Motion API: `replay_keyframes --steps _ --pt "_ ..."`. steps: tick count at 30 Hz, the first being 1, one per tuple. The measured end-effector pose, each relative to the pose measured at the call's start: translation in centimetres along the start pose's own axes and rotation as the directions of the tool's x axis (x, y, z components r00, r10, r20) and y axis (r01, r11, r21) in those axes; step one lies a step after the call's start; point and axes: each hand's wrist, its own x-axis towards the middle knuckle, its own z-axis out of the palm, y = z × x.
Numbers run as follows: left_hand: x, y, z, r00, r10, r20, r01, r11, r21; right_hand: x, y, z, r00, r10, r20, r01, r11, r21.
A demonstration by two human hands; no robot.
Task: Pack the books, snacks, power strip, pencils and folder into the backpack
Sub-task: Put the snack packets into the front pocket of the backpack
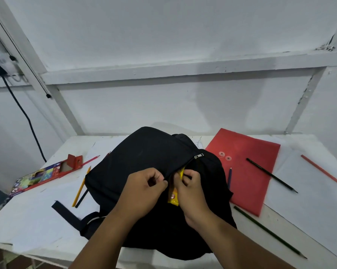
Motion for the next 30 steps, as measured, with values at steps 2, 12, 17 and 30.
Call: replay_keyframes --steps 2,12,17,30 --pt "0.0 -0.5 0.1 1.000 -0.025 0.005 0.025 1.000 -0.003 -0.2 0.6 -0.5 0.999 -0.002 0.054 0.004 0.999 -0.034" --pt "-0.1 -0.7 0.4 0.997 -0.012 -0.078 0.006 0.997 -0.081 0.0 2.2 -4.6 0.928 -0.107 0.358 0.244 0.899 -0.364" --pt "0.2 -0.7 0.6 0.997 0.011 -0.078 -0.016 0.997 -0.072 0.7 2.7 -2.6 0.944 -0.172 0.281 0.284 0.856 -0.431" --pt "-1.1 -5.5 4.3 0.948 0.318 0.028 -0.295 0.839 0.456 1.0 0.5 -9.1 0.820 -0.571 -0.040 0.422 0.650 -0.632"
